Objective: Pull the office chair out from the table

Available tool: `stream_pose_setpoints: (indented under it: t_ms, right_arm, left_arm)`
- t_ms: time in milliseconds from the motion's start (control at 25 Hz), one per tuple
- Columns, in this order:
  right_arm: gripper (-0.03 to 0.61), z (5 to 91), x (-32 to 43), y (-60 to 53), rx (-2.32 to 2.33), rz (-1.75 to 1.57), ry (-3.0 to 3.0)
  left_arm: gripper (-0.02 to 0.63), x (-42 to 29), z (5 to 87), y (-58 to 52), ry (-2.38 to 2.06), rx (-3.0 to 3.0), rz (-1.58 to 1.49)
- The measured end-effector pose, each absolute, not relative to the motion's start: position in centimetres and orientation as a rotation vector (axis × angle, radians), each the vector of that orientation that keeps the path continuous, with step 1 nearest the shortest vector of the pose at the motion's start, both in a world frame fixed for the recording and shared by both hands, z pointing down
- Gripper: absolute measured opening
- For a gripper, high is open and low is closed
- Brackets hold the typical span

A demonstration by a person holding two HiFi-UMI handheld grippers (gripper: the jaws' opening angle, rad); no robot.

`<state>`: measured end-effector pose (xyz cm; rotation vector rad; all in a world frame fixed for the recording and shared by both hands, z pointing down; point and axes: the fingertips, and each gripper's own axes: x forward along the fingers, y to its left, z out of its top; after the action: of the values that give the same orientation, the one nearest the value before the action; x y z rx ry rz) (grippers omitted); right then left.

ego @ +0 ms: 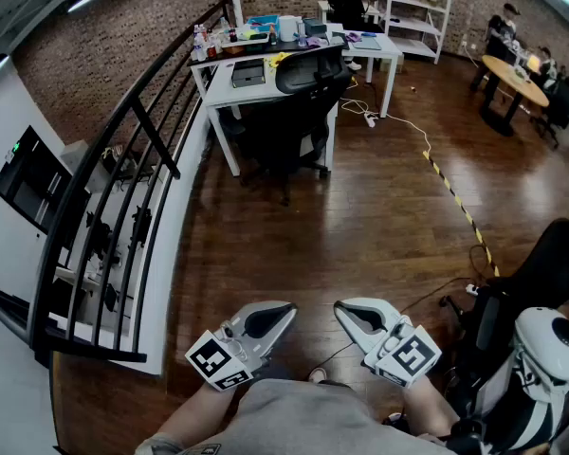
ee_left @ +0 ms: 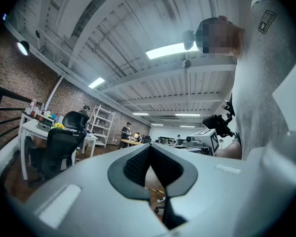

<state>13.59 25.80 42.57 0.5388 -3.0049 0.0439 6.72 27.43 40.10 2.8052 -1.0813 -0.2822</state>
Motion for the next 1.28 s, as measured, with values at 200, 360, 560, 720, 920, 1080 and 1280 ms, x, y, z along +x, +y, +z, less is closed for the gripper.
stream_pose_setpoints:
  t_ms: [200, 360, 560, 720, 920, 1080, 1280]
  right_arm:
    - [0.0, 41.0, 14.6, 23.4, 0.669, 0.057, -3.004]
    - [0.0, 41.0, 14.6, 21.4, 0.69, 0.052, -3.011]
    - [0.0, 41.4, 13.6, 17.9, 0.724, 0.051, -2.99]
    - [0.0, 42.3, 12.1, 12.9, 0.765, 0.06, -2.962]
    - [0.0, 42.0, 9.3, 4.6, 0.834, 0.064, -2.927]
    - [0.0, 41.0, 6.6, -1.6, 0.877, 0.047, -2.902]
    - [0.0, 40.8, 3.6, -8.3, 0.943, 0.043, -2.877]
  left_arm:
    - [0.009, 7.0, 39.1, 25.7, -1.152, 2.806, -0.259]
    - [0.009, 6.8, 39.4, 24.1, -1.162, 2.793, -0.257]
    - [0.009, 5.9, 40.1, 20.2, -1.15, 2.784, -0.249]
    - [0.009, 4.3, 40.7, 15.0, -1.112, 2.797, -0.273]
    - [0.009, 1.1, 39.7, 6.4, -1.071, 2.818, -0.333]
    - [0.009, -1.9, 38.7, 0.0, -1.033, 2.835, -0.359]
    - [0.009, -5.1, 38.7, -6.9, -0.975, 2.85, -0.356]
